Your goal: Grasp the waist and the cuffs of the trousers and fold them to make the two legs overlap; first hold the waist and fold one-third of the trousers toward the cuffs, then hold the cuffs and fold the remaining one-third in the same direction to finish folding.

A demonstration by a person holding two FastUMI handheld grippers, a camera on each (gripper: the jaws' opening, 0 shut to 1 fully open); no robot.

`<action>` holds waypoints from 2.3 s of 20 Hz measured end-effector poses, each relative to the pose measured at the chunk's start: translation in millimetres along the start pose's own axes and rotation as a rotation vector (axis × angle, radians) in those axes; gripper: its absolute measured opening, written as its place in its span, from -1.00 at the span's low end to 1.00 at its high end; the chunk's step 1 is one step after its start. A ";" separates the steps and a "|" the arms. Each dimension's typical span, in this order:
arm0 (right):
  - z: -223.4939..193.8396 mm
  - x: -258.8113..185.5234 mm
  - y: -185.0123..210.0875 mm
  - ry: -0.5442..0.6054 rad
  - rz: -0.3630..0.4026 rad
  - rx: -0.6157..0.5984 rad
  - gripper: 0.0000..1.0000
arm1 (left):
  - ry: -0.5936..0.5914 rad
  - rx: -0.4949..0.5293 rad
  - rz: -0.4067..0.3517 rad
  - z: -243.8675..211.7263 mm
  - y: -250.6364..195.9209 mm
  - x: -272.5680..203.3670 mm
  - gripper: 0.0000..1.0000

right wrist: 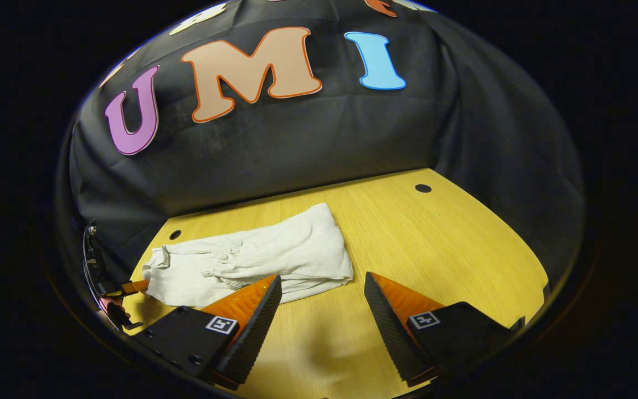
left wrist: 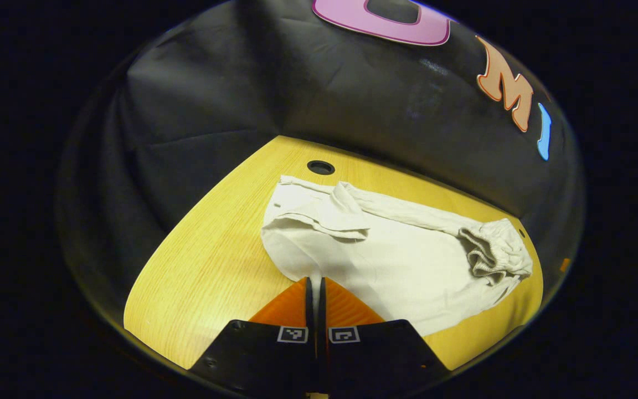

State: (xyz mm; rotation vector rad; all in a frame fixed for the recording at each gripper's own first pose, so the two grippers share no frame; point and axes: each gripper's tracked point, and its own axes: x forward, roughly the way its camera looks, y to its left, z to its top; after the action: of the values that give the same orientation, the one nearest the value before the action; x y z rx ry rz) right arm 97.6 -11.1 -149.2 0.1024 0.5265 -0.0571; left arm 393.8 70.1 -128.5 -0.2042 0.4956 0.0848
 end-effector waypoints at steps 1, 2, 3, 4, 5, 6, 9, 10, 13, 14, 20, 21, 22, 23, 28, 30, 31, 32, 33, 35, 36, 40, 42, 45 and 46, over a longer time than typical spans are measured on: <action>0.9 -0.5 -3.6 0.000 0.000 -0.004 0.93 | -0.013 -0.007 -0.005 6.5 -7.8 -3.6 -1.00; -0.2 -1.4 -7.8 0.002 0.002 -0.009 0.93 | -0.030 -0.015 -0.012 13.4 -16.1 -6.1 -1.00; 0.9 -3.5 -11.9 0.005 0.004 -0.013 0.93 | -0.053 -0.028 -0.026 21.6 -28.1 -9.0 -1.00; 1.4 -3.9 -16.7 0.005 0.006 -0.017 0.93 | -0.071 -0.051 -0.044 30.0 -42.3 -12.5 -1.00; 4.0 -3.3 -21.8 0.002 0.004 -0.018 0.93 | -0.084 -0.077 -0.072 37.0 -59.8 -16.1 -1.00; 6.5 -3.0 -25.7 -0.002 0.010 -0.014 0.93 | -0.095 -0.092 -0.093 43.6 -75.5 -18.2 -1.00; 12.2 -3.0 -38.2 -0.004 0.029 -0.007 0.83 | -0.134 -0.096 -0.143 62.8 -118.4 -15.9 -1.00; 13.3 -3.7 -44.0 -0.003 0.034 -0.013 0.93 | -0.147 -0.093 -0.159 68.6 -135.1 -18.4 -1.00; 15.1 -3.1 -60.1 0.007 0.047 -0.034 0.92 | -0.184 -0.079 -0.208 84.3 -184.6 -27.2 -1.00; 14.9 -4.1 -65.7 0.009 0.049 -0.039 0.92 | -0.196 -0.070 -0.223 88.9 -200.0 -29.3 -1.00; 18.2 2.7 -92.9 0.026 0.071 -0.037 0.93 | -0.213 -0.054 -0.335 106.2 -301.8 -38.4 -1.00; 18.6 3.7 -97.0 0.029 0.071 -0.042 0.93 | -0.217 -0.040 -0.354 106.8 -319.0 -40.3 -1.00; 17.9 5.6 -102.3 0.030 0.071 -0.049 0.93 | -0.219 -0.015 -0.373 104.7 -335.9 -41.8 -1.00; 18.1 7.2 -106.5 0.034 0.068 -0.056 0.93 | -0.212 0.013 -0.398 99.6 -352.0 -42.7 -1.00; 18.8 7.9 -126.3 0.038 0.058 -0.070 0.93 | -0.116 0.119 -0.485 48.6 -416.8 -36.6 -1.00; 18.2 7.2 -131.7 0.044 0.054 -0.066 0.93 | -0.091 0.196 -0.482 28.5 -425.4 -28.8 -1.00; 18.3 6.9 -133.3 0.043 0.053 -0.063 0.93 | -0.079 0.243 -0.475 19.9 -426.1 -26.6 -1.00; 17.0 6.6 -135.4 0.045 0.053 -0.061 0.93 | -0.076 0.288 -0.470 11.9 -426.5 -23.3 -1.00; 14.9 6.2 -136.8 0.048 0.053 -0.061 0.93 | -0.069 0.327 -0.470 3.4 -428.6 -19.3 -0.99; 11.9 6.2 -138.1 0.056 0.055 -0.067 0.93 | -0.036 0.386 -0.476 -10.2 -428.1 -20.5 -0.87; 11.9 4.9 -137.8 0.059 0.058 -0.072 0.93 | -0.017 0.403 -0.487 -13.9 -428.0 -25.8 -0.71; 9.2 1.7 -133.7 0.058 0.083 -0.085 0.93 | 0.021 0.411 -0.554 -28.7 -441.6 -34.8 0.30; 10.6 -1.5 -125.7 0.051 0.102 -0.079 0.93 | 0.002 0.406 -0.524 -25.4 -439.3 -39.6 0.75; 15.2 -6.0 -109.1 0.026 0.142 -0.082 0.93 | -0.046 0.360 -0.503 -10.8 -431.7 -60.0 0.91; 16.5 -9.7 -104.1 0.013 0.156 -0.089 0.93 | -0.055 0.350 -0.488 -7.1 -424.8 -67.2 0.91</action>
State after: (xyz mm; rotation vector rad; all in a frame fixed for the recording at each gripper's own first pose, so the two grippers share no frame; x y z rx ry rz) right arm 89.0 -116.1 -138.8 0.0564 0.5318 0.1198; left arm 386.9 -348.2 -28.6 0.0244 0.3869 -0.4691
